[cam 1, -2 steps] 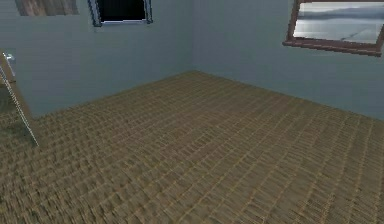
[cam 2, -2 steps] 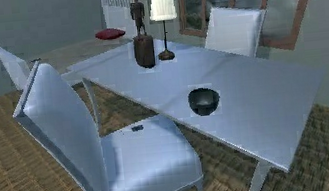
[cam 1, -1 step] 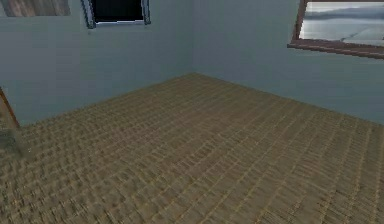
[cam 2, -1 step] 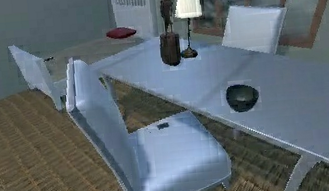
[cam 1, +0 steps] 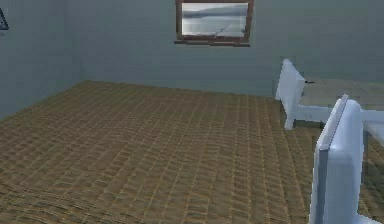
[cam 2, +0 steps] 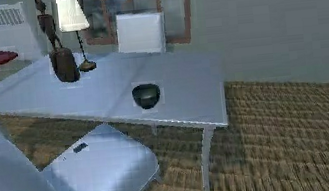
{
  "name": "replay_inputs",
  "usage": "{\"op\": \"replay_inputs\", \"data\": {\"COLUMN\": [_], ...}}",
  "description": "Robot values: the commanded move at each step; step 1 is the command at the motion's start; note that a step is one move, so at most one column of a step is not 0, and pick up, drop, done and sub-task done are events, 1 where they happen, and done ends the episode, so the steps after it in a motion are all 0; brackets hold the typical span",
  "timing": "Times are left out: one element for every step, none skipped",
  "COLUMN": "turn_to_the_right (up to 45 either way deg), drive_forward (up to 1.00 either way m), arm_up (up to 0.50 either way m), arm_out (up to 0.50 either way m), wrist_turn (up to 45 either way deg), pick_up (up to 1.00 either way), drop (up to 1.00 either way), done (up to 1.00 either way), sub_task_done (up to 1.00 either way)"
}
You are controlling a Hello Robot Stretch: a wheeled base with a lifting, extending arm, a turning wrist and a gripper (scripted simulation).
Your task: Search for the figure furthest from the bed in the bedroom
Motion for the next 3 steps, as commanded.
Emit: {"op": "replay_inputs", "data": {"turn_to_the_right": [0.0, 6.0, 0.0], "drive_forward": [1.0, 0.0, 0.15], "arm_up": [0.0, 0.0, 0.0], "arm_out": [0.0, 0.0, 0.0], "wrist_turn": [0.0, 0.0, 0.0], "pick_up": [0.0, 0.0, 0.0], "drop": [0.0, 0.0, 0.0], "done": [0.0, 0.0, 0.0], "sub_task_done": [0.0, 0.0, 0.0]}}
